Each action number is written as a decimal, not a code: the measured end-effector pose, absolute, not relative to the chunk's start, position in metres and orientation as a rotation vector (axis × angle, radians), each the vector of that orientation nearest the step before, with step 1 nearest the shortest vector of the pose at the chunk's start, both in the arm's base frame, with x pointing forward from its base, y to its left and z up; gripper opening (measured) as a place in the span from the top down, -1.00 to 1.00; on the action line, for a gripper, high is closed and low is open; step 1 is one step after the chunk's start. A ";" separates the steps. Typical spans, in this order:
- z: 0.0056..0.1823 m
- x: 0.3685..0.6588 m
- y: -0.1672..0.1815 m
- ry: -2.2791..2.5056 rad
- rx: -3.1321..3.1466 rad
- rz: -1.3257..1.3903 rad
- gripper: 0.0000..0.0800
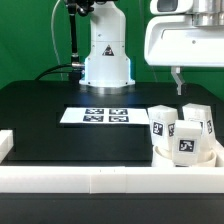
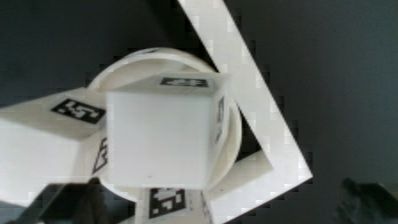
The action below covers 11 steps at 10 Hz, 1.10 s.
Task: Assemble stool
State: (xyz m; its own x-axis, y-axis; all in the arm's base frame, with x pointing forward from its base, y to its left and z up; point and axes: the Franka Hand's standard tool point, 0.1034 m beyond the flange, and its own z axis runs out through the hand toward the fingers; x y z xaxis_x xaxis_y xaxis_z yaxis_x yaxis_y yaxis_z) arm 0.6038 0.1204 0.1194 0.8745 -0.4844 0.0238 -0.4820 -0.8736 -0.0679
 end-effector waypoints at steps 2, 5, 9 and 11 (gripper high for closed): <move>0.119 0.604 0.120 0.550 -3.060 -0.076 -0.62; 0.114 0.607 0.119 -0.040 -3.189 -0.085 -0.62; 0.114 0.607 0.116 -0.443 -3.174 -0.074 -0.62; 0.113 0.607 0.117 -0.629 -3.148 -0.067 -0.62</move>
Offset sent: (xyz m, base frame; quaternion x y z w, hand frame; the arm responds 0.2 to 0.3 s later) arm 0.0164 0.0093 -0.0093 0.0338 -0.0392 -0.4207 0.9057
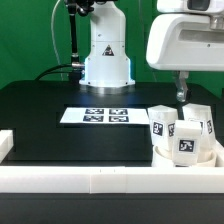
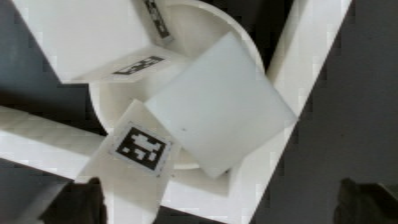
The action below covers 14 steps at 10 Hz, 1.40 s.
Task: Assemble stool
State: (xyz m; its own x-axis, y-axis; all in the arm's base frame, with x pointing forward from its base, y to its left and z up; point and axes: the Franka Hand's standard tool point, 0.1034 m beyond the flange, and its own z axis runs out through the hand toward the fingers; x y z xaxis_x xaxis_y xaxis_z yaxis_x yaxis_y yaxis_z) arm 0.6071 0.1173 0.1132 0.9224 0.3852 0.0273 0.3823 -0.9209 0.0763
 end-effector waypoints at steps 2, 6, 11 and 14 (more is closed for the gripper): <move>0.111 0.606 0.120 0.830 2.945 0.050 -0.62; 0.100 0.599 0.118 0.983 2.886 0.046 -0.62; 0.091 0.595 0.121 0.968 2.891 0.049 -0.62; 0.090 0.595 0.118 0.967 2.890 0.045 -0.01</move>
Offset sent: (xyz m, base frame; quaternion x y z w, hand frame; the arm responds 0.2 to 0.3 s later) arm -0.0076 0.0064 -0.0098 0.0168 0.0054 -0.1330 0.9910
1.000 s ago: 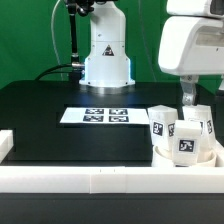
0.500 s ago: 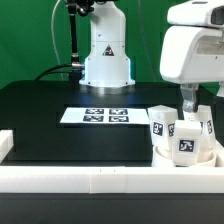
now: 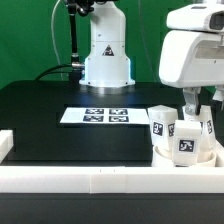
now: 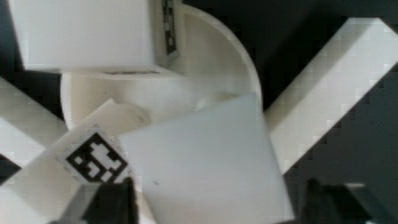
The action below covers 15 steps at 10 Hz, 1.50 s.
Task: Assemble stool
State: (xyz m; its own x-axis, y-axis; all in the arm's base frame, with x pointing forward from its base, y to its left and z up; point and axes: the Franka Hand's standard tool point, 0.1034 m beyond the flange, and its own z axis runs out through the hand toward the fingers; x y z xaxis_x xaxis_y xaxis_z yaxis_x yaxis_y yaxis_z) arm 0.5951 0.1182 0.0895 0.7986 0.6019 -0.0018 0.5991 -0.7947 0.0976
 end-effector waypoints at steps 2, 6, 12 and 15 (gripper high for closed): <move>0.090 0.596 0.117 0.938 2.900 0.051 0.16; 0.089 0.595 0.116 0.630 2.990 0.049 0.16; 0.087 0.593 0.113 -0.404 3.064 0.056 0.16; 0.087 0.593 0.114 -0.731 3.013 0.061 0.16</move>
Offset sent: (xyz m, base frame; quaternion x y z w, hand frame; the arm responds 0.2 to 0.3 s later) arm 0.0000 0.0000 0.0000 0.0000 0.0000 0.0000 1.0000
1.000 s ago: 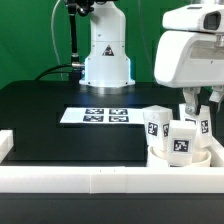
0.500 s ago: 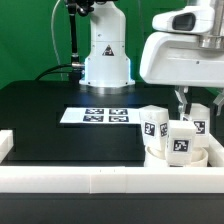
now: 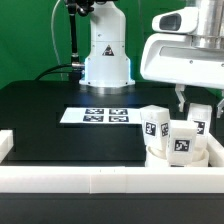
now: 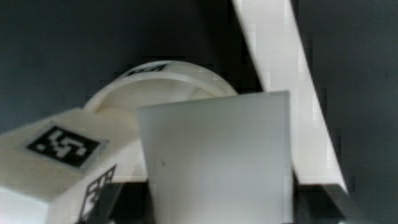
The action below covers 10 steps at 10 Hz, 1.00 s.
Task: Assemble stool
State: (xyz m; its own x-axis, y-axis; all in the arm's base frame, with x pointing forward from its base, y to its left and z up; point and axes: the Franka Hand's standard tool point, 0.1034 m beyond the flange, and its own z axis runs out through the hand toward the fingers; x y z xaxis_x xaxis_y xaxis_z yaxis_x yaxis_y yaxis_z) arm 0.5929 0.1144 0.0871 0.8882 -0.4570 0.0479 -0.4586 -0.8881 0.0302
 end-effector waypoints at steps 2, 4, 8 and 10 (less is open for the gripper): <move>0.087 0.593 0.115 -0.893 2.972 0.064 0.16; 0.087 0.593 0.116 -1.096 2.914 0.062 0.16; 0.086 0.596 0.114 -1.616 2.757 0.072 0.16; 0.085 0.599 0.114 -1.905 2.621 0.067 0.16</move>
Offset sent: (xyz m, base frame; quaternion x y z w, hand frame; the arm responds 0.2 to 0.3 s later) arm 0.0000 0.0000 0.0000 0.0000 0.0000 0.1938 0.9810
